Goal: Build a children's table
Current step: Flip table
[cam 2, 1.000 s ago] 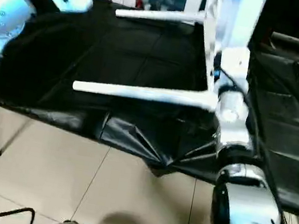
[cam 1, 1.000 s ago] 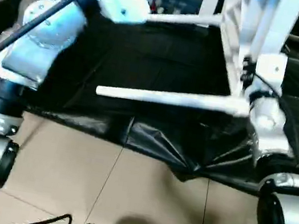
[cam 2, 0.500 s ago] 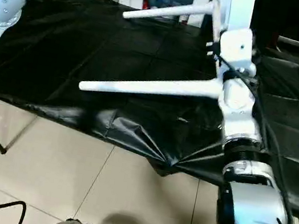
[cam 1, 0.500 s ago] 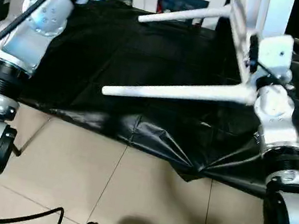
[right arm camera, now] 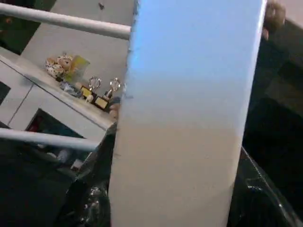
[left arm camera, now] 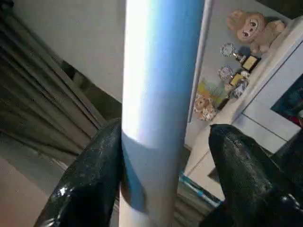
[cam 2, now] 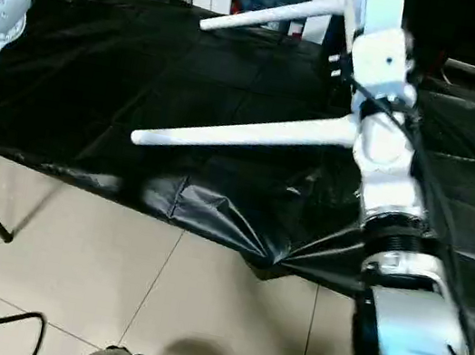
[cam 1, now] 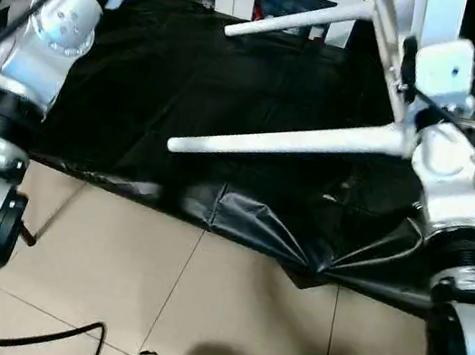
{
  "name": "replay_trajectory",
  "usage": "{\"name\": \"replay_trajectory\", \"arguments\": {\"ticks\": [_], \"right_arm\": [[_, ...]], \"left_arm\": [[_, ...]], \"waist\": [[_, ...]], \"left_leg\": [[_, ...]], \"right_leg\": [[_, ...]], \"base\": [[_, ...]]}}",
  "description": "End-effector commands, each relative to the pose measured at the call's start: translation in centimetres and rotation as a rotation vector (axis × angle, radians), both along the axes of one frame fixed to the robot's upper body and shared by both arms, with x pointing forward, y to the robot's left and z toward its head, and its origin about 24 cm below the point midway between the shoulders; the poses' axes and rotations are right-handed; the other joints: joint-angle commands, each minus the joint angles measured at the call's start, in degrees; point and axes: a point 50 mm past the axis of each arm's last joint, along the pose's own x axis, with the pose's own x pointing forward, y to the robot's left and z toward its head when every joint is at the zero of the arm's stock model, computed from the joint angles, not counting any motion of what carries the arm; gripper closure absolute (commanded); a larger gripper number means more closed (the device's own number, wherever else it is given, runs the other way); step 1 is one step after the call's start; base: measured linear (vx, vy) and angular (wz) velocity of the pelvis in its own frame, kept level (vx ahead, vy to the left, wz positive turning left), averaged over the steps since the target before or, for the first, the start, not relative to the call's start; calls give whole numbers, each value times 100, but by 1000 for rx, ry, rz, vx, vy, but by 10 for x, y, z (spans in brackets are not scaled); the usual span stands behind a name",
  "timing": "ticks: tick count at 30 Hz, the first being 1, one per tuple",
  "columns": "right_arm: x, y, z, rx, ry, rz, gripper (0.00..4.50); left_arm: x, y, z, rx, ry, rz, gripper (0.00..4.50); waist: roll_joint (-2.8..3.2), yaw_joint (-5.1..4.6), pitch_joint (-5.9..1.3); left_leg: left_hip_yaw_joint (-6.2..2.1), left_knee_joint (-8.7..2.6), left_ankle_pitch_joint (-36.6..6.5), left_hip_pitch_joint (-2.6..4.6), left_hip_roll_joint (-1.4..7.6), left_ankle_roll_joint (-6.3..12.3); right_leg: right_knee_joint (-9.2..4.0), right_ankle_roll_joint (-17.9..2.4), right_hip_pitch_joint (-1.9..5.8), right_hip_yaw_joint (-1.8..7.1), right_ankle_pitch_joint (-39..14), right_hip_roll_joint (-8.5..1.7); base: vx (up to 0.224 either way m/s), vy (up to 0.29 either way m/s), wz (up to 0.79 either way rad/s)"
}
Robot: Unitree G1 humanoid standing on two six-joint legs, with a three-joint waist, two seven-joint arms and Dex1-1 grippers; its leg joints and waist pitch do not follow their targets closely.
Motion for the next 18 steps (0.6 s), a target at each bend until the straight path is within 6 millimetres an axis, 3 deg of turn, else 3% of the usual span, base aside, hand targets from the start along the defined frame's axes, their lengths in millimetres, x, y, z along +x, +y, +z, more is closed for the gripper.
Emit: {"name": "replay_trajectory", "arguments": {"ticks": [1, 8, 12, 14, 17, 18], "right_arm": [[-9, 19, 48, -181, -176, 77, 272], [-10, 18, 67, -268, -201, 81, 272], [-8, 14, 86, -345, -213, 51, 272], [-7, 12, 106, -426, -188, 37, 272], [-7, 12, 111, -458, -173, 34, 277], [-7, 11, 114, -471, -169, 30, 280]], "left_arm": [[4, -2, -11, -12, 60, -11, 178], [9, -11, -18, -143, 115, -80, 224], [13, -34, -36, -279, 204, -189, 261], [13, -55, -57, -406, 300, -286, 268], [12, -61, -65, -434, 328, -313, 279], [12, -64, -69, -464, 343, -329, 282]], "waist": [[-74, -13, -574], [-93, 23, -562], [-120, 46, -560], [-145, 37, -550], [-139, 39, -530], [-164, 17, -517]], "left_leg": [[-185, -254, -310, 365, 234, 328], [-180, -261, -454, 378, 238, 304], [-163, -245, -499, 385, 236, 346], [-150, -240, -562, 384, 233, 374], [-164, -257, -722, 372, 244, 445], [-167, -272, -760, 371, 256, 422]], "right_leg": [[-304, -1462, 238, 88, 1152, -241], [-323, -1501, 229, 90, 913, -253], [-338, -1587, 221, 87, 809, -253], [-341, -1649, 217, 78, 735, -253], [-371, -1587, 209, 73, 457, -271], [-378, -1564, 211, 69, 384, -274]], "base": [[0, 0, 0], [0, 0, 0], [0, 0, 0], [0, 0, 0], [0, 0, 0], [0, 0, 0]]}}
